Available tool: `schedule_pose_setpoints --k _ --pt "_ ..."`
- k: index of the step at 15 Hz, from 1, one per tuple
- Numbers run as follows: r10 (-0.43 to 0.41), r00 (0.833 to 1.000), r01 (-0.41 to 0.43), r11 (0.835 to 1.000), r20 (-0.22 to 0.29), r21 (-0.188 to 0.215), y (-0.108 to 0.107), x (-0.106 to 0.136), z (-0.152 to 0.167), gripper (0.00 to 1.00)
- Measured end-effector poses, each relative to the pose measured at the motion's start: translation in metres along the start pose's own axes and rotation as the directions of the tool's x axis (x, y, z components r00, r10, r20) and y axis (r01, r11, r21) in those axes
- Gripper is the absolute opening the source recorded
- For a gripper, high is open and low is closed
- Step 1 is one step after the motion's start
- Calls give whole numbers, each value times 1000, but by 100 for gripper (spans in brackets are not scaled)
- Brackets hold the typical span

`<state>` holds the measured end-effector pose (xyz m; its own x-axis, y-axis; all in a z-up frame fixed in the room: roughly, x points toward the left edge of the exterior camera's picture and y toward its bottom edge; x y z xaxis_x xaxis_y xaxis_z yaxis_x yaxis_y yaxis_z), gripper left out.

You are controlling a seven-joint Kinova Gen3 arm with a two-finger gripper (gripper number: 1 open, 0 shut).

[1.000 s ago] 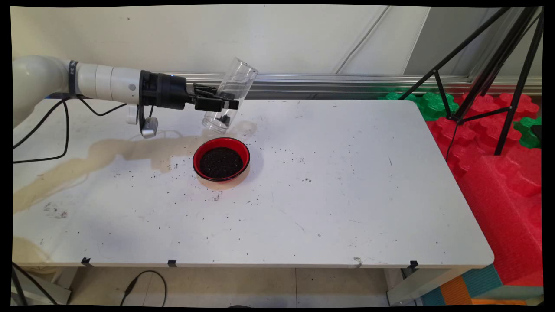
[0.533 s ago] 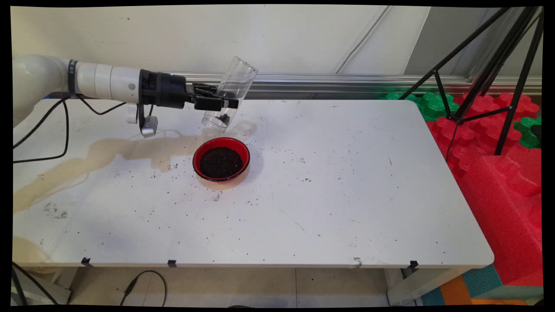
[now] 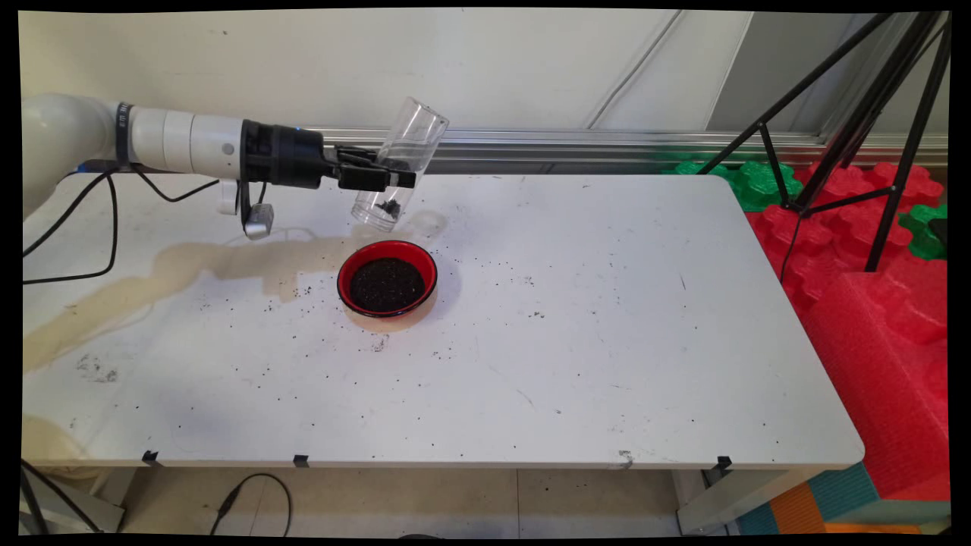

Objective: Pour the black seasoning powder in the red bowl

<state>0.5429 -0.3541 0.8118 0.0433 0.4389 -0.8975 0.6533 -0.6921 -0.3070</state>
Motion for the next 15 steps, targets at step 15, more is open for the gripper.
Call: schedule_pose_setpoints --k 15 --pt "-273 962 273 962 4 -26 -1 0 -8 0"
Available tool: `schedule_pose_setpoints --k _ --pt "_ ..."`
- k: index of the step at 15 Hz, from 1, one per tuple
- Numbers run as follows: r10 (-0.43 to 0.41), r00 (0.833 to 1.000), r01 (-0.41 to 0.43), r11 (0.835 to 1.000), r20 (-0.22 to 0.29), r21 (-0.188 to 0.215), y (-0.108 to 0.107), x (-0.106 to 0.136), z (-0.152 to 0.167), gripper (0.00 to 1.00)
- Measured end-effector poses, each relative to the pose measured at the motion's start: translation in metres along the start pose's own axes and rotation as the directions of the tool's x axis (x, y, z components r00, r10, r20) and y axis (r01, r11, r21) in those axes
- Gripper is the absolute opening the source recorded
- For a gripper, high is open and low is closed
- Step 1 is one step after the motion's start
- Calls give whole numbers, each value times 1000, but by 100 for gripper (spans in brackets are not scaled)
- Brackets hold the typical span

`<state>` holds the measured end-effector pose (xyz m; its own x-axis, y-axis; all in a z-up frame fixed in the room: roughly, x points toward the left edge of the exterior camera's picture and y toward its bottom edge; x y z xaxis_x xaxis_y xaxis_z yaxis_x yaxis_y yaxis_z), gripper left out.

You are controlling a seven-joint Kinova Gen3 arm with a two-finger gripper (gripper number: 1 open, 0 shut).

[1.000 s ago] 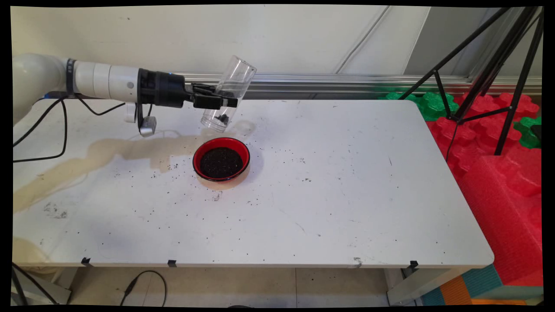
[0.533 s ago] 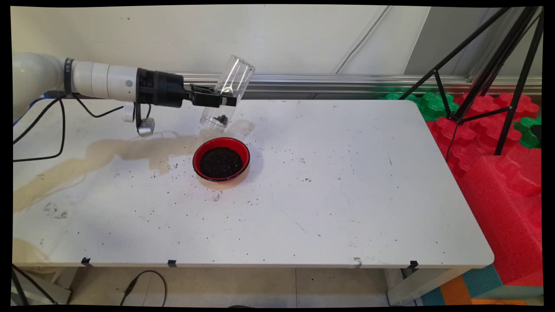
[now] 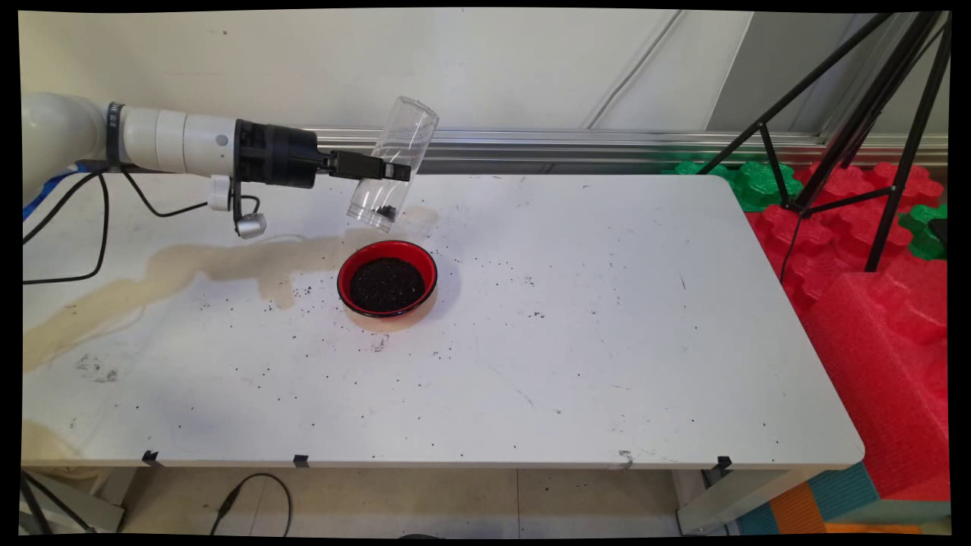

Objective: Pour the black seasoning powder in the red bowl

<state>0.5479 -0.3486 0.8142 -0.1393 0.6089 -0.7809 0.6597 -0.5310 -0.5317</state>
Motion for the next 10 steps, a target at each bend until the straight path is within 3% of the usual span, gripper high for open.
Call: schedule_pose_setpoints --k 5,10 --pt "-157 987 158 987 9 -16 1 0 -1 0" --pt "-311 950 311 950 18 -32 3 0 -1 0"
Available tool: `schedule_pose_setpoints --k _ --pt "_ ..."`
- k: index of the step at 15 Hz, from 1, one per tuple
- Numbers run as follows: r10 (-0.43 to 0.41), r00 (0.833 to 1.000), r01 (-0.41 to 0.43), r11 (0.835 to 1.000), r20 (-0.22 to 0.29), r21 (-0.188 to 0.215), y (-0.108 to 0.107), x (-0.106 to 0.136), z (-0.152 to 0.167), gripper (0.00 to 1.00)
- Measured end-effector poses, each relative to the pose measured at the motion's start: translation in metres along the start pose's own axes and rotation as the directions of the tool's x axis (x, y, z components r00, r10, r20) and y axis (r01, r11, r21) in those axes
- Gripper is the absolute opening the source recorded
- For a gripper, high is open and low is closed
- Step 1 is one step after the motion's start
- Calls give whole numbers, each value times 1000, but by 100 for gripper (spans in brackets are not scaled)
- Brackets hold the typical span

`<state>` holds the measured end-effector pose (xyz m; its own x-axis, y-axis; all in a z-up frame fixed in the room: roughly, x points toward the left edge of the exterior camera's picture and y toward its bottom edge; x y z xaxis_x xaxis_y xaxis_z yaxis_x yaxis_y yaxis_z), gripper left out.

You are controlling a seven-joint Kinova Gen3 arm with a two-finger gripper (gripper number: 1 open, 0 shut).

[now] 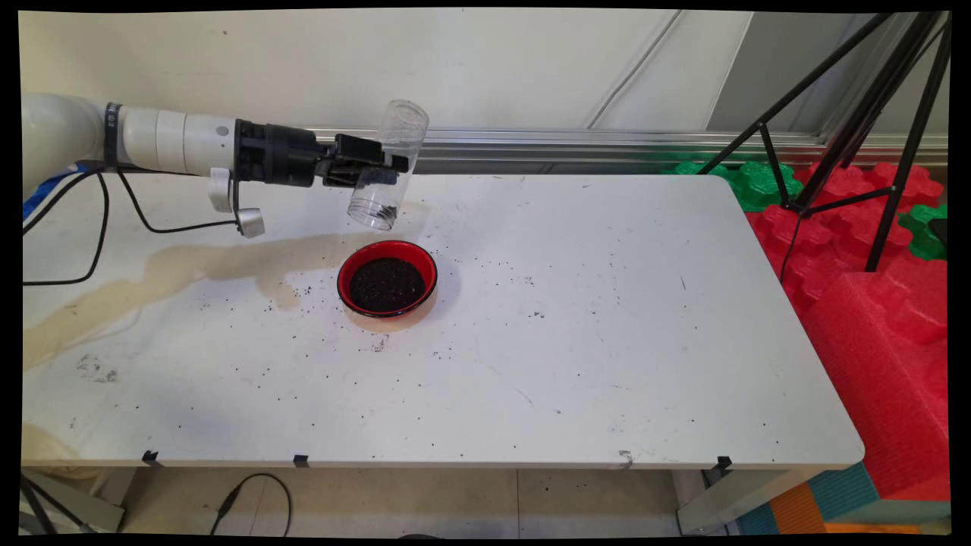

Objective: Pour the black seasoning powder in the red bowl

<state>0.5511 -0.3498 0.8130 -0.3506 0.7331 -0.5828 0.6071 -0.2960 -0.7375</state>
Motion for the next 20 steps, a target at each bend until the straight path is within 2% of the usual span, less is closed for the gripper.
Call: schedule_pose_setpoints --k 3,6,9,11,13,16,17,18,20 --pt "-88 996 88 996 5 -11 1 -1 0 0" --pt "-188 982 188 982 10 -19 2 -2 0 0" --pt "-329 944 328 944 -18 -33 0 0 0 0" --pt "-429 902 427 903 -43 -53 -1 3 0 0" --pt "-521 851 517 853 -61 -70 -3 5 0 0" --pt "-639 765 631 769 -79 -98 -4 7 -1 0" --pt "-658 748 651 752 -82 -103 -4 7 -1 0" --pt "-689 720 681 724 -83 -110 -5 7 0 0" --pt "-756 649 746 654 -83 -125 -5 7 0 0"
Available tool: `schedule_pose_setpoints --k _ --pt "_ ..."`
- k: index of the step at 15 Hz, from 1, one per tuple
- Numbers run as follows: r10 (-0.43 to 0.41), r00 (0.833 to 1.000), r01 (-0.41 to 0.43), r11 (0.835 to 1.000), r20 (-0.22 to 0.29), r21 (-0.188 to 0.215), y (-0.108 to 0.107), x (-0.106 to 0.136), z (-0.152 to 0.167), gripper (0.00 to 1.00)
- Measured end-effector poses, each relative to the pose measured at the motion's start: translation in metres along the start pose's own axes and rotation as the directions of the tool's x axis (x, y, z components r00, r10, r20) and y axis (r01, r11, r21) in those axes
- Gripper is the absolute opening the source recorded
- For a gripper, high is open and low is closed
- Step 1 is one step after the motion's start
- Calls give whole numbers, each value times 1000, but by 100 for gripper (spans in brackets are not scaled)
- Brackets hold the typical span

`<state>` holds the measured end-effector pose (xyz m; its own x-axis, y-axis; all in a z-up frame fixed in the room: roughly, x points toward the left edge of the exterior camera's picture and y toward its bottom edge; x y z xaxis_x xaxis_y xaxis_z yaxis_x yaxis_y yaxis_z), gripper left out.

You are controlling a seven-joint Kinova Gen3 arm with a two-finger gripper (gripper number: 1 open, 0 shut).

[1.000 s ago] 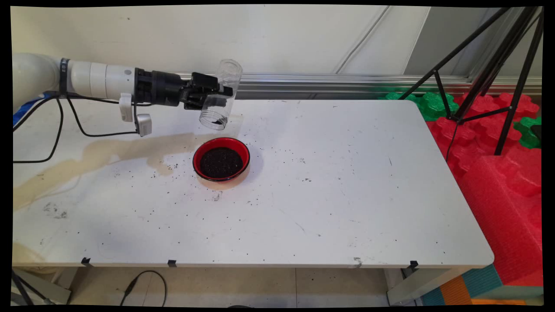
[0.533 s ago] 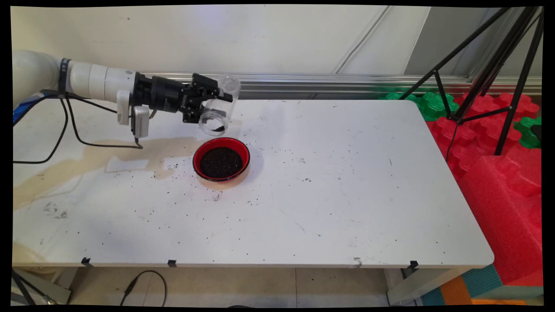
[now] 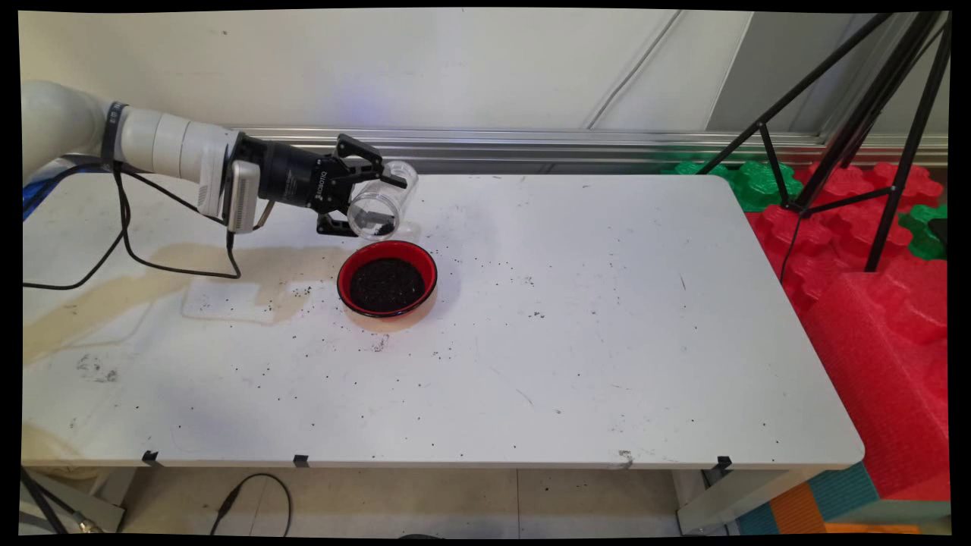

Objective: Pour the black seasoning powder in the red bowl

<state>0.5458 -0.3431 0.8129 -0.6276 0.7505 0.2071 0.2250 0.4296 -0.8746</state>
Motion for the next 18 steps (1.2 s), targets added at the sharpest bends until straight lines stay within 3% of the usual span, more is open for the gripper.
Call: schedule_pose_setpoints --k 2,5,8,10,13,18 --pt "-84 996 84 996 -10 -5 -2 0 0 0" --pt "-206 978 206 979 -22 -7 -6 -2 -1 0" --pt "-320 947 320 947 -29 -8 -11 -6 -2 0" --pt "-398 917 398 917 -33 -10 -15 -8 -2 0" --pt "-518 855 518 855 -41 -9 -23 -13 -2 0" --pt "-694 717 696 718 -60 -3 -38 -23 0 0"
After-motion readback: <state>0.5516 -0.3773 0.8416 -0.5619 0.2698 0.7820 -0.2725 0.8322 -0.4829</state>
